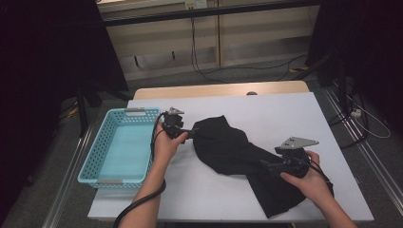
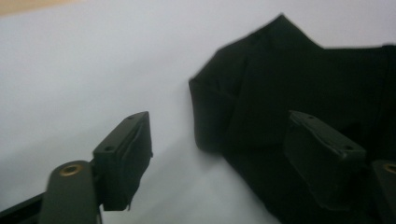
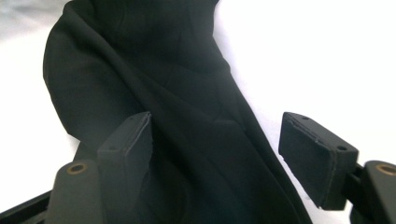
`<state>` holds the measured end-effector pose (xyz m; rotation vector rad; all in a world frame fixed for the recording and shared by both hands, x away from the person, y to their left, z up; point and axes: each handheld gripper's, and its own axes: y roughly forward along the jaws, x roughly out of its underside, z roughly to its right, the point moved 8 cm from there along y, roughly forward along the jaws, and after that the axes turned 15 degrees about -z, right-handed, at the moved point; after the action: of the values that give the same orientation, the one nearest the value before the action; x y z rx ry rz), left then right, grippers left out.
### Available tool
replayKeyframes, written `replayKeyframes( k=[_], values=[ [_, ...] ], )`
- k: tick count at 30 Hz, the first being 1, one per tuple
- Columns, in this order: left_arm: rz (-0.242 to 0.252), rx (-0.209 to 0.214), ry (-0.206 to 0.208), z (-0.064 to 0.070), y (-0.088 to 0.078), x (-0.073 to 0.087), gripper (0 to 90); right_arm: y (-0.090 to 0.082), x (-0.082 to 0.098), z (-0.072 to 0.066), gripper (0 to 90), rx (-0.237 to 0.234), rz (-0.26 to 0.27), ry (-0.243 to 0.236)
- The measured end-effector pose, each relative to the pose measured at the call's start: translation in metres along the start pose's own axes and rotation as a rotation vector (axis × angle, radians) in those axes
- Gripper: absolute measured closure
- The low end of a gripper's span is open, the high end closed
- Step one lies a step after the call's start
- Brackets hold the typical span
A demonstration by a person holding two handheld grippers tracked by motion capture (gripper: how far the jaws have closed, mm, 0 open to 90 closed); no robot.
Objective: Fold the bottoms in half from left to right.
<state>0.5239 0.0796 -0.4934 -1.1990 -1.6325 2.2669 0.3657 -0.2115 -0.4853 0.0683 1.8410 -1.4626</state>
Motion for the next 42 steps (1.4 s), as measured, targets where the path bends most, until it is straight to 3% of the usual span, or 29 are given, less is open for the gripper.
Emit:
replayKeyframes(
  k=[3,6,9,14,16,17,19,26,32,37,42],
  values=[
    [-0.029,-0.016,0.017,0.000,0.008,0.008,26.8,-0.003,0.001,0.002,25.5,0.004,0.005,0.008],
    [-0.035,-0.006,-0.005,0.003,0.018,0.013,29.0,-0.005,0.003,0.004,25.4,0.012,0.008,0.011],
    [-0.044,-0.035,0.025,0.004,0.019,0.014,29.9,-0.007,0.005,0.006,25.4,0.020,0.008,0.011],
    [-0.051,0.010,0.005,0.016,0.020,0.010,56.0,-0.009,0.005,0.007,25.4,0.025,0.016,0.010],
    [-0.067,0.055,-0.013,0.021,0.020,0.009,70.4,-0.010,0.004,0.007,25.4,0.027,0.017,0.009],
    [-0.070,0.059,-0.021,0.022,0.020,0.009,77.5,-0.010,0.004,0.007,25.4,0.028,0.017,0.008],
    [-0.080,0.054,-0.024,0.023,0.019,0.008,83.1,-0.011,0.004,0.008,25.5,0.031,0.017,0.009],
    [-0.046,0.049,-0.081,0.005,0.001,-0.003,86.2,-0.015,0.008,0.014,25.3,0.050,0.005,0.007],
    [0.026,-0.014,-0.099,-0.015,-0.021,-0.013,87.3,-0.021,0.018,0.027,27.6,0.065,-0.004,0.041],
    [0.041,-0.033,-0.125,-0.027,-0.031,-0.017,87.3,-0.023,0.036,0.037,36.5,0.070,-0.046,0.062],
    [0.041,-0.032,-0.123,-0.028,-0.032,-0.018,87.3,-0.021,0.046,0.038,50.9,0.050,-0.082,0.064]
  ],
)
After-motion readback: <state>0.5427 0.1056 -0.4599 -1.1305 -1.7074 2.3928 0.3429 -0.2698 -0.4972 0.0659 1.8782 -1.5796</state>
